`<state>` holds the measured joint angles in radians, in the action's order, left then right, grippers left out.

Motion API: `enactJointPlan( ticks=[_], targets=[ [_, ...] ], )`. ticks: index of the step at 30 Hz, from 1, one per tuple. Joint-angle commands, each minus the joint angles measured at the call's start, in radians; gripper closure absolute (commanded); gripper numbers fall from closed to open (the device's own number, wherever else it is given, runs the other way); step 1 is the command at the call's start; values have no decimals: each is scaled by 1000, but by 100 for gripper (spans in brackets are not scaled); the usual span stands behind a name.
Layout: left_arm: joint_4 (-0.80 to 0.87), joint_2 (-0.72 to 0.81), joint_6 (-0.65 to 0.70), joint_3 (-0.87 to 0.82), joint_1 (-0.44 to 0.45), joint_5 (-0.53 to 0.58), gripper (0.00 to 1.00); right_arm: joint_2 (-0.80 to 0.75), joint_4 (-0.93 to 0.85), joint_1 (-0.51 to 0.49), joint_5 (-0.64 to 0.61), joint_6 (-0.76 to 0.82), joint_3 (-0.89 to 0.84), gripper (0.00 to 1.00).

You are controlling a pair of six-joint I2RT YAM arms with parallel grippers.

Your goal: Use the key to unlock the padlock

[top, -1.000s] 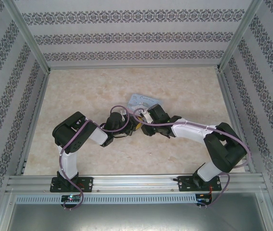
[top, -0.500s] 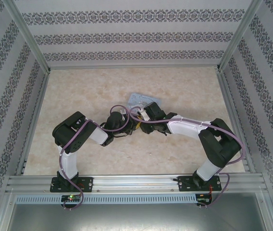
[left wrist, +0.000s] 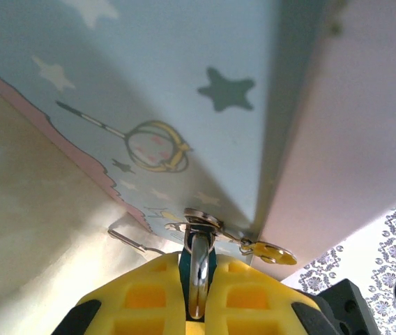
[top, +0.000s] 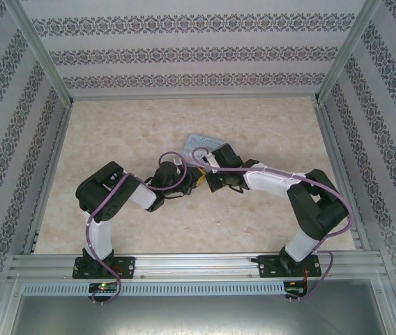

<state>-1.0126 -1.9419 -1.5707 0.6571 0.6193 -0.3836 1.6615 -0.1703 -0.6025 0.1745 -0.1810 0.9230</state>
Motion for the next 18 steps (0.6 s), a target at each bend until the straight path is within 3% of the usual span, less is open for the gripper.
enactJointPlan(
  ticks=[1, 7, 14, 18],
  targets=[
    [16, 17, -5, -12, 11, -60, 100, -16, 159, 39, 160, -127, 17, 100],
    [16, 14, -3, -10, 11, -58, 100, -35, 236, 96, 291, -259, -18, 100],
    [12, 9, -8, -6, 11, -55, 100, -68, 226, 107, 285, -272, -34, 100],
    [15, 9, -9, -3, 11, -53, 100, -118, 202, 110, 248, -273, -64, 80]
  ],
)
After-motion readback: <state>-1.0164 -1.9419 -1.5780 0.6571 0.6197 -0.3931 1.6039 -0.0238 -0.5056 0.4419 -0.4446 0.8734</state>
